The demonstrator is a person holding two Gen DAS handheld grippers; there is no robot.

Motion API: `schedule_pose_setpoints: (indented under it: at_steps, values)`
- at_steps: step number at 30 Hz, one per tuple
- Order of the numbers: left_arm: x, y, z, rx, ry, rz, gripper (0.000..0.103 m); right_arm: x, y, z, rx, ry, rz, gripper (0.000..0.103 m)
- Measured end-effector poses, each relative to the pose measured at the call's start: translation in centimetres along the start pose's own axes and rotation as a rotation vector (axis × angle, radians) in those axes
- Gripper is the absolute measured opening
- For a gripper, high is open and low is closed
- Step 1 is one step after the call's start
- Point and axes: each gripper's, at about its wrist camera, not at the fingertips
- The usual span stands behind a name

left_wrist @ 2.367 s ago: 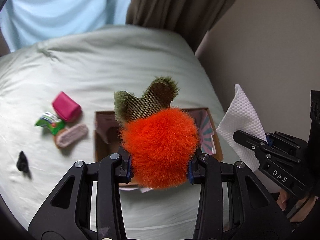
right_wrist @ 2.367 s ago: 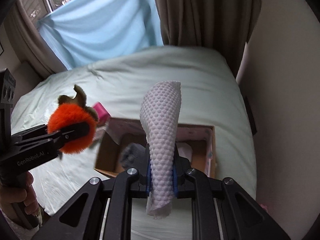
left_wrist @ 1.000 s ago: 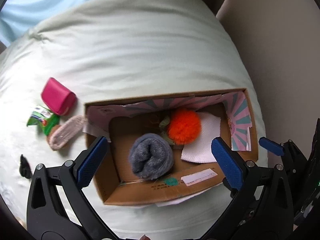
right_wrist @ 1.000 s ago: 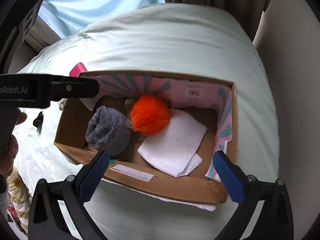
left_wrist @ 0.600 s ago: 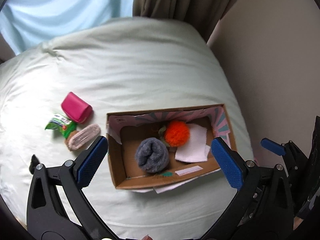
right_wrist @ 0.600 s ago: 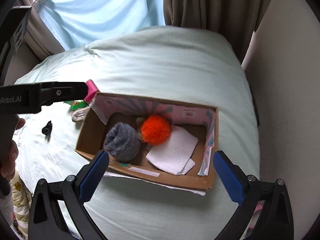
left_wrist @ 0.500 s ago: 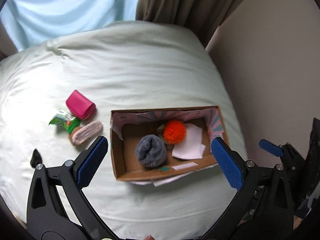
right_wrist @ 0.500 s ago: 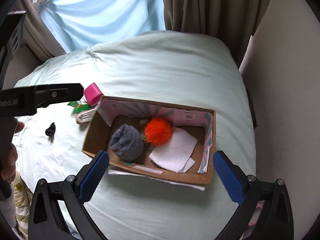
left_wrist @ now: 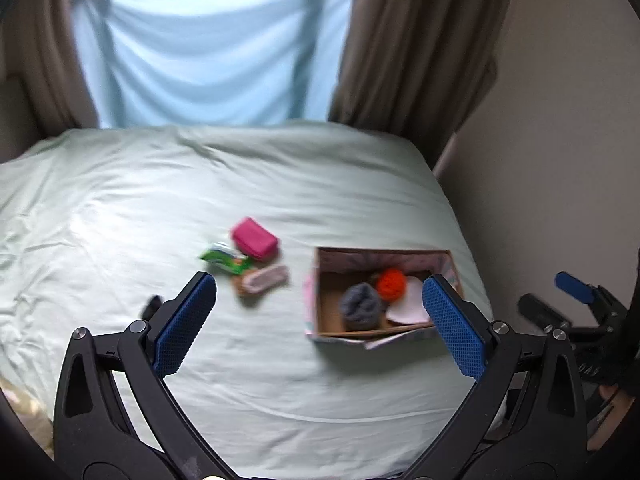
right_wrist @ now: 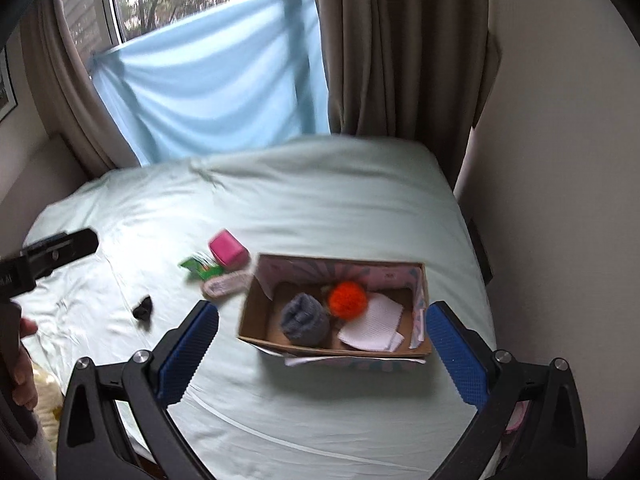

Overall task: Organize soft objects
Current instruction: 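Move both grippers toward the black sock and fuzzy brush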

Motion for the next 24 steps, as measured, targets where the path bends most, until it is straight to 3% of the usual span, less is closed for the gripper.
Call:
schedule_pose_setpoints:
  at_steps: [4, 10, 24]
  values:
    - [1.0, -3.4, -3.9, -0.041, -0.011, 0.059, 0.103, 0.2, -2.1, -2.9, -0.02, 0.016, 0.05, 0.103]
    - [2.3, -6.0, -10.0, -0.072, -0.053, 0.074, 0.103, 0.5, -3.2, -7.9, -0.07, 0.038, 0.08, 0.103]
    - [3.7, -4.6, -22.5, -0.079, -0.083, 0.034, 0.103, 0.2, 0.6, -19.9, -0.116, 0.091, 0.054, 0.103]
Point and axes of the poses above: each gripper's, at about its wrist camera, not at the fingertips, and y roughly the way its jaws point, z to its right, x to its underside, and after that the axes turned 3 degrees about x, right-handed
